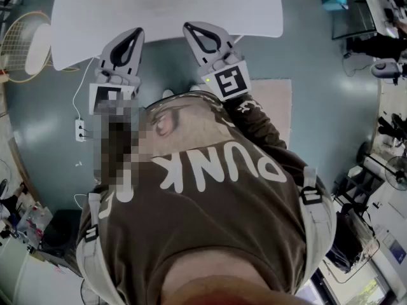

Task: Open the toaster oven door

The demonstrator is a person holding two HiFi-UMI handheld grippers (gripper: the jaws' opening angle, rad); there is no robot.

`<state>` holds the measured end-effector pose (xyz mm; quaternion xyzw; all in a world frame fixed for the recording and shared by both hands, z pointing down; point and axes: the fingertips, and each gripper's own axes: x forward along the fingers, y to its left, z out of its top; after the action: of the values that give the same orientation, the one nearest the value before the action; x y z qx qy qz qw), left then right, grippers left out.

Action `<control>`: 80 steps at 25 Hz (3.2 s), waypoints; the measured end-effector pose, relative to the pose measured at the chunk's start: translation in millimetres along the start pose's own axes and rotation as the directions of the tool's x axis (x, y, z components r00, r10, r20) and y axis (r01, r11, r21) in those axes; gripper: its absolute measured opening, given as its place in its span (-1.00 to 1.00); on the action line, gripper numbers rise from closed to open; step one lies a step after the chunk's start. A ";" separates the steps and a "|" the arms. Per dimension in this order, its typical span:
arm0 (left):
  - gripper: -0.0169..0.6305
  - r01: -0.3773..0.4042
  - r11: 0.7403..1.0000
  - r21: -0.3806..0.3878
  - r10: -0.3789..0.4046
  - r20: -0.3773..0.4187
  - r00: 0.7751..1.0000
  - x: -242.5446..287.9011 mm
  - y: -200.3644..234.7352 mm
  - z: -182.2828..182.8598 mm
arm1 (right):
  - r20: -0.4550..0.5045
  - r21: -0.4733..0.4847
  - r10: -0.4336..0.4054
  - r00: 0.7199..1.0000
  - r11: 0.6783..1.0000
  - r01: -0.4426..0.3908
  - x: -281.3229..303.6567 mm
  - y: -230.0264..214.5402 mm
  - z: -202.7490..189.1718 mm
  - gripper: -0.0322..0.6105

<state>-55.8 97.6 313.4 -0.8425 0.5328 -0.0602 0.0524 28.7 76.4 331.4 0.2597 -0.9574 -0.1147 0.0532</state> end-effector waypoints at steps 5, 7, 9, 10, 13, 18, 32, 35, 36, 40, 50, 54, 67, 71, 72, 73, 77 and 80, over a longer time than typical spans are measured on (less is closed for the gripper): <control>-0.94 -0.019 1.000 -0.009 0.019 -0.006 1.000 2.4 3.2 -0.8 | -0.003 -0.016 0.007 1.000 1.000 -0.007 2.4 -1.8 -2.1 -0.88; -0.94 -0.011 1.000 -0.005 0.011 -0.001 1.000 2.7 2.4 -1.3 | -0.003 -0.016 0.007 1.000 1.000 -0.007 3.0 -2.2 -2.7 -0.88; -0.94 -0.011 1.000 -0.003 0.011 0.004 1.000 3.5 1.9 -0.8 | -0.002 -0.021 0.008 1.000 1.000 -0.008 3.1 -2.9 -3.1 -0.88; -0.94 -0.014 1.000 -0.003 0.014 0.004 1.000 4.0 2.1 -1.0 | -0.001 -0.022 0.008 1.000 1.000 -0.008 3.3 -3.3 -3.6 -0.88; -0.94 -0.021 1.000 -0.007 0.021 -0.001 1.000 4.6 3.5 -4.9 | 0.007 -0.010 0.010 1.000 1.000 -0.010 5.2 -3.6 -6.8 -0.87; -0.94 -0.027 1.000 -0.014 0.027 -0.016 1.000 5.8 -2.5 -9.1 | -0.003 -0.007 0.028 1.000 1.000 -0.028 -0.8 -4.3 -14.3 -0.86; -0.94 -0.093 0.995 -0.039 0.090 -0.076 0.993 31.1 -21.1 -11.6 | 0.007 0.106 0.068 0.998 0.992 -0.069 -22.5 -39.9 -40.6 -0.50; -0.94 -0.102 0.994 -0.038 0.098 -0.087 0.991 35.8 -4.0 -18.1 | 0.009 0.112 0.054 0.999 0.992 -0.055 -8.2 -50.5 -45.2 -0.49; -0.94 -0.102 0.994 -0.039 0.099 -0.088 0.991 37.4 3.4 -21.2 | 0.001 0.114 0.048 0.999 0.992 -0.047 -2.4 -53.3 -48.2 -0.49; -0.94 -0.088 0.994 -0.060 0.083 -0.086 0.993 51.0 37.6 -40.5 | -0.049 0.122 0.009 0.999 0.993 -0.003 28.5 -67.5 -66.0 -0.47; -0.94 0.039 0.998 -0.056 -0.041 -0.035 0.999 119.2 137.1 -58.2 | -0.242 0.099 -0.244 0.939 0.957 0.274 136.4 -167.3 -99.5 -0.46; -0.94 0.091 0.993 -0.069 -0.092 -0.010 0.996 135.9 158.5 -52.9 | -0.309 0.087 -0.334 0.891 0.923 0.376 167.3 -210.3 -110.3 -0.46; -0.94 0.146 0.984 -0.103 -0.149 -0.026 0.988 184.2 164.1 -65.4 | -0.528 0.194 -0.301 0.794 0.868 0.458 216.5 -260.6 -175.5 -0.45; -0.94 0.163 0.981 -0.103 -0.166 -0.022 0.986 191.2 161.3 -61.4 | -0.541 0.226 -0.285 0.791 0.857 0.463 217.6 -260.1 -176.4 -0.49; -0.94 0.166 0.981 -0.105 -0.169 -0.019 0.986 192.6 162.1 -60.4 | -0.547 0.226 -0.279 0.789 0.859 0.460 217.4 -259.2 -176.0 -0.51; -0.94 0.169 0.980 -0.105 -0.172 -0.017 0.985 194.0 162.8 -59.6 | -0.553 0.224 -0.273 0.787 0.861 0.456 216.5 -258.1 -175.7 -0.58; -0.94 0.183 0.978 -0.103 -0.185 -0.013 0.983 198.0 163.3 -58.9 | -0.565 0.214 -0.268 0.781 0.866 0.452 207.7 -251.8 -176.6 -0.60; -0.94 0.190 0.976 -0.107 -0.192 -0.009 0.981 198.7 162.8 -58.3 | -0.563 0.210 -0.269 0.781 0.868 0.450 198.0 -242.3 -178.8 -0.61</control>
<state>-125.6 -152.9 355.2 -0.8908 0.4523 -0.0446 -0.0034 4.9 -262.1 453.0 0.4661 -0.8438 0.1146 0.2400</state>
